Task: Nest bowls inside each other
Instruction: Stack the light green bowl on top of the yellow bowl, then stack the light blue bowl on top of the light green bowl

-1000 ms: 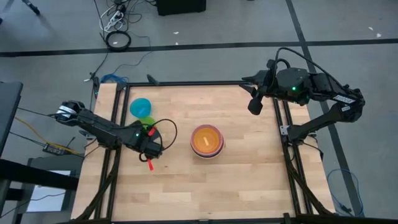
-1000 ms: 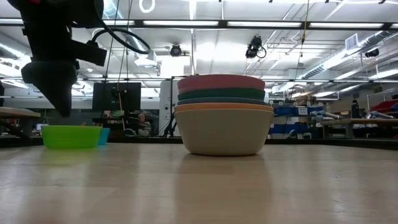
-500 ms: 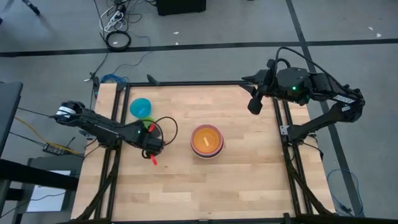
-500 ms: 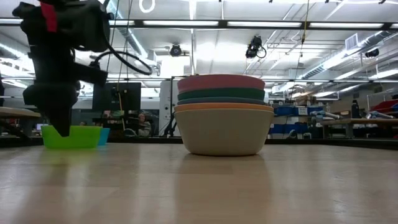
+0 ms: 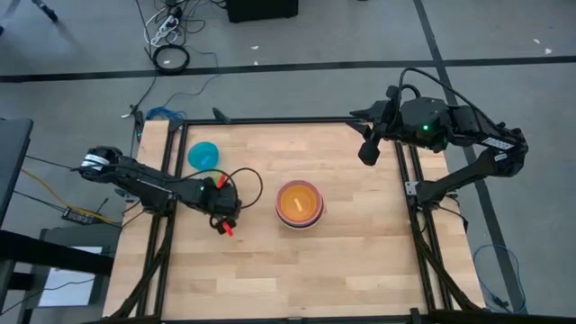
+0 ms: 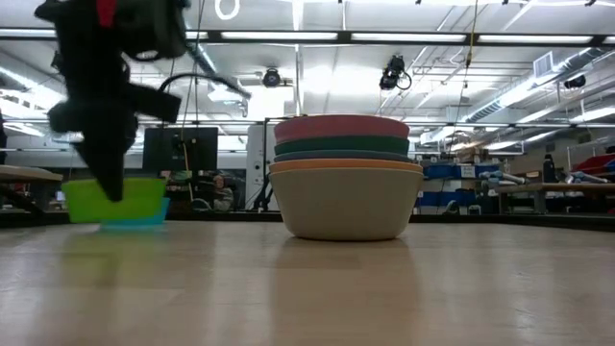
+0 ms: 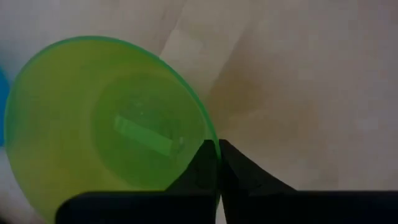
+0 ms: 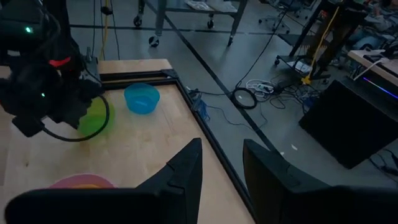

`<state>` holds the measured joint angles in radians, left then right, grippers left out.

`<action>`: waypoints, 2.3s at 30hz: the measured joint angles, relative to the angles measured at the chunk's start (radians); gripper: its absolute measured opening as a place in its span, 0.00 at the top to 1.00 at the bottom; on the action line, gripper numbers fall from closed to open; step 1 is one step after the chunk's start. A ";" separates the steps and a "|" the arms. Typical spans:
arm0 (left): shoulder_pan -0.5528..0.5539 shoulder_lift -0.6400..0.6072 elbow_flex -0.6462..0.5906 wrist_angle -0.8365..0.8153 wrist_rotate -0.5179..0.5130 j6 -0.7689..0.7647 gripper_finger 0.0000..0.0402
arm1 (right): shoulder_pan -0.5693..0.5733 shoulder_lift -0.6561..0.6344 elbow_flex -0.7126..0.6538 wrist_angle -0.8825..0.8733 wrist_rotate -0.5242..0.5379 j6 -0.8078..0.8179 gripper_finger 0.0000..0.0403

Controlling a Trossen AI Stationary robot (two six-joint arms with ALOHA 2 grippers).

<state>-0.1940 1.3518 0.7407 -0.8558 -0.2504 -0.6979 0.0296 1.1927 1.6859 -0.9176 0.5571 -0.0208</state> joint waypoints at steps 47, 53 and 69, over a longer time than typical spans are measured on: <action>0.000 0.531 1.018 -0.003 0.164 0.530 0.99 | 0.000 0.000 0.000 -0.004 0.000 -0.007 0.75; 0.004 0.540 1.018 0.001 0.174 0.530 0.98 | 0.000 0.000 0.000 -0.004 0.000 -0.007 0.75; 0.004 0.540 1.018 0.000 0.101 0.503 0.55 | 0.000 0.000 0.000 -0.004 0.000 -0.006 0.75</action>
<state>-0.1898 1.8919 1.7584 -0.8557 -0.1495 -0.1947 0.0292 1.1931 1.6859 -0.9218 0.5569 -0.0268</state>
